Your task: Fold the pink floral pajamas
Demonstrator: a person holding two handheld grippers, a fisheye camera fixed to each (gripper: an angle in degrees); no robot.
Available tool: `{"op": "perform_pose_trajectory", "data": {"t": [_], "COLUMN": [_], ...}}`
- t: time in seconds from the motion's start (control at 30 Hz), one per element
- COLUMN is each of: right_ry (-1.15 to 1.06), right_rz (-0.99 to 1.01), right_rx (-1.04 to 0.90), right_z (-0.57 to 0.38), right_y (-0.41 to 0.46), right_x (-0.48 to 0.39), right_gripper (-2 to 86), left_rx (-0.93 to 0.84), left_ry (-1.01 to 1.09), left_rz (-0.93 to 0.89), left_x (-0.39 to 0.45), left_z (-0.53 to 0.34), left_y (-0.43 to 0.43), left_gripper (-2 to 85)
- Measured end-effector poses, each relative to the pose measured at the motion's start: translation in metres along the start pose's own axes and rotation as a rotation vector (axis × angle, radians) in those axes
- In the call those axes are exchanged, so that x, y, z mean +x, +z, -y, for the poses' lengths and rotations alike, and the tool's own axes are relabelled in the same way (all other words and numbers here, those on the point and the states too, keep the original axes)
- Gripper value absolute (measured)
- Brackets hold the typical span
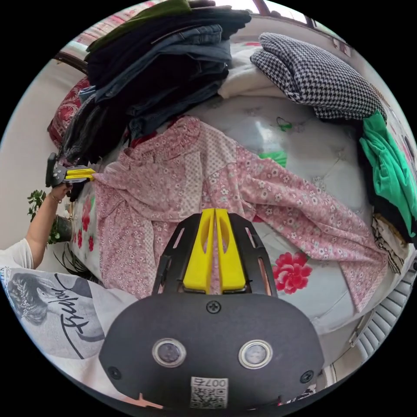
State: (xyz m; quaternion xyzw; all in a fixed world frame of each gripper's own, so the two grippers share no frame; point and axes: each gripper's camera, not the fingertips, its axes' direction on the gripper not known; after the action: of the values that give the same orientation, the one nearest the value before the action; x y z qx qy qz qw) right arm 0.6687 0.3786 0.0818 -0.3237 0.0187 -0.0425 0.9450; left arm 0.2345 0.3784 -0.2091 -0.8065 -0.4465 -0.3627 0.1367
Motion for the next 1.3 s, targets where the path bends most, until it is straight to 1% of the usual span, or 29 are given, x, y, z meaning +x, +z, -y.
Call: {"op": "perform_pose_trajectory", "data": {"t": [0.13,0.2,0.3,0.37,0.43,0.47,0.53,0.57,0.63,0.67,0.7,0.73,0.77,0.8,0.83,0.9,0.97,1.07,1.17,1.2,1.27,1.3], "right_ry": [-0.085,-0.11,-0.137,-0.15,-0.181,-0.2,-0.206,-0.216,-0.224,-0.224,-0.213,-0.203,-0.184,-0.166,-0.15,-0.115,-0.084,-0.036,0.02,0.025,-0.041,-0.125], "right_rz": [0.058,0.033,-0.061,-0.087,-0.115,-0.117,-0.112,-0.097,-0.096,-0.113,-0.133,-0.149,-0.178,-0.164,-0.159,-0.182,-0.177,-0.125,-0.146,-0.184,-0.173,-0.11], "right_rx": [0.02,-0.027,-0.089,-0.135,-0.136,-0.105,-0.034,0.032,0.133,0.184,0.209,0.213,0.204,0.157,0.123,-0.056,-0.13,-0.071,-0.029,0.003,0.08,0.113], "right_z": [0.011,0.02,0.03,0.035,0.037,0.038,0.039,0.038,0.035,0.033,0.033,0.033,0.033,0.035,0.036,0.036,0.03,0.02,0.019,0.022,0.03,0.041], "right_y": [0.012,0.032,0.061,0.076,0.079,0.074,0.056,0.039,0.012,-0.002,-0.01,-0.011,-0.008,0.004,0.014,0.06,0.083,0.083,0.076,0.07,0.056,0.051], "right_x": [-0.024,-0.035,-0.046,-0.051,-0.06,-0.066,-0.072,-0.075,-0.079,-0.08,-0.078,-0.076,-0.07,-0.06,-0.055,-0.038,-0.031,-0.028,-0.027,-0.034,-0.058,-0.083], "right_gripper": [2.1,2.7,2.3,1.7,0.9,0.6,0.4,0.2,0.1,0.1,0.0,0.0,0.0,0.0,0.0,0.0,0.1,0.1,0.4,0.7,1.4,2.1], "left_rx": [-0.061,-0.046,0.02,0.106,0.174,0.175,0.142,0.128,0.124,0.095,0.066,-0.004,-0.076,-0.088,-0.029,-0.041,0.0,0.112,0.143,0.139,0.134,0.134], "left_ry": [-0.07,-0.121,-0.23,-0.315,-0.296,-0.268,-0.246,-0.239,-0.221,-0.206,-0.197,-0.177,-0.153,-0.14,-0.136,-0.17,-0.174,-0.227,-0.276,-0.283,-0.317,-0.33], "left_rz": [0.004,-0.008,-0.006,0.033,0.036,0.056,0.102,0.106,0.087,0.071,0.065,0.065,0.063,0.054,0.041,-0.012,-0.08,-0.035,-0.022,-0.026,-0.063,-0.073], "left_x": [-0.014,-0.021,-0.032,-0.023,0.0,0.02,0.045,0.058,0.074,0.08,0.081,0.083,0.083,0.083,0.079,0.066,0.054,0.036,0.006,0.001,-0.02,-0.024], "left_z": [-0.006,-0.011,-0.024,-0.039,-0.047,-0.049,-0.05,-0.051,-0.053,-0.052,-0.052,-0.052,-0.054,-0.056,-0.063,-0.071,-0.085,-0.109,-0.118,-0.117,-0.116,-0.117], "left_y": [0.025,0.025,0.007,-0.021,-0.035,-0.037,-0.029,-0.023,-0.009,0.005,0.014,0.034,0.053,0.058,0.054,0.054,0.045,0.021,0.016,0.017,0.023,0.023], "left_gripper": [6.7,7.6,9.1,9.0,8.9,8.9,8.7,8.5,8.1,8.0,8.0,7.9,7.5,7.1,6.8,6.7,6.0,5.3,6.0,6.1,7.1,7.5]}}
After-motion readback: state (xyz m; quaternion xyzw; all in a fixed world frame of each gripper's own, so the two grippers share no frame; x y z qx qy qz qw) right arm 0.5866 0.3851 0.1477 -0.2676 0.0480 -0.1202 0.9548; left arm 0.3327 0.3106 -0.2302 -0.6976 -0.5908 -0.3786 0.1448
